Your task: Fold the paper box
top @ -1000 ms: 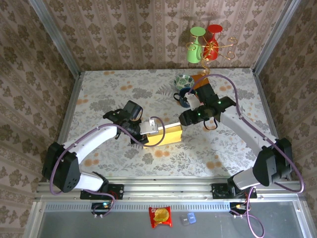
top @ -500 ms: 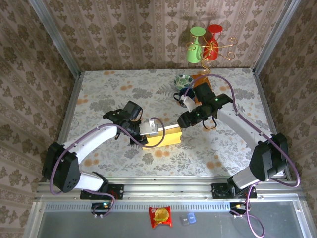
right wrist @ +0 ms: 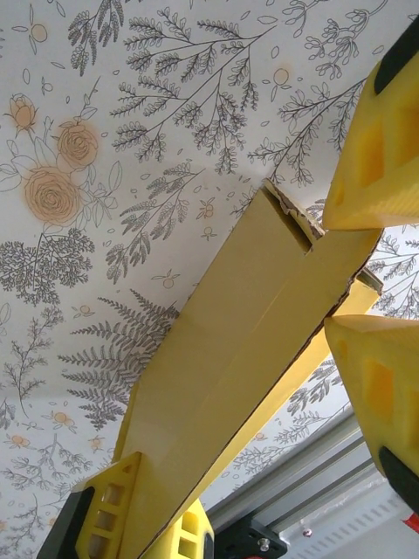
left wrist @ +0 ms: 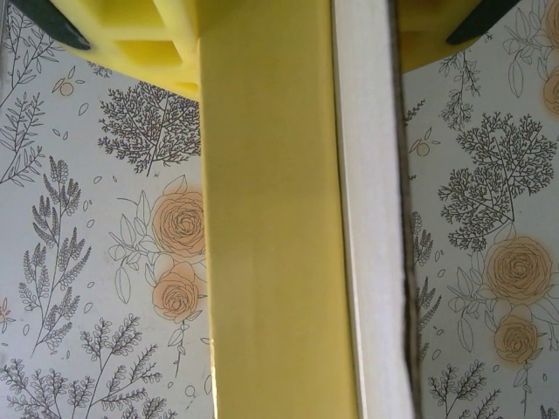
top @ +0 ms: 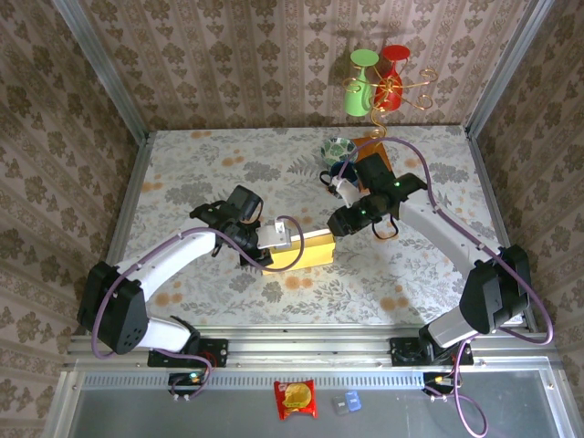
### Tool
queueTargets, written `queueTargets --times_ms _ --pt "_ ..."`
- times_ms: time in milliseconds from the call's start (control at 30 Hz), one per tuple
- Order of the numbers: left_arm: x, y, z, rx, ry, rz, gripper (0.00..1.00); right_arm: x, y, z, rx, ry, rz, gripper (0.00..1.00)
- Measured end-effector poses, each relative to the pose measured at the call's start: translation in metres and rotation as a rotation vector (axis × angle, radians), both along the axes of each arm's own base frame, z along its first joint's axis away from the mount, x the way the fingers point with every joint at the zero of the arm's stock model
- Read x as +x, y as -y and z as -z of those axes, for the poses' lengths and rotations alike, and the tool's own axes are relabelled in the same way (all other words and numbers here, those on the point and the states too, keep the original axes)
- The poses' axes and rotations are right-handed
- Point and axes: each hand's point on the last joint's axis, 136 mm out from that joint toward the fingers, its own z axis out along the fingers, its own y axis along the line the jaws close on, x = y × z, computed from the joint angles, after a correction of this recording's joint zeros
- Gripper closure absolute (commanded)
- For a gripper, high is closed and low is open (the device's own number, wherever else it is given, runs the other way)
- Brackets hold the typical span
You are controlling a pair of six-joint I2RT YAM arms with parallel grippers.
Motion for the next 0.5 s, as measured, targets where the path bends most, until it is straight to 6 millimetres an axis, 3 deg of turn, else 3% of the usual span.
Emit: queueTargets --times_ms 500 --pt "0.001 0.002 0.000 -0.007 0.003 0.001 0.74 -0.011 0.006 -0.004 -0.052 0.020 0.003 0.60"
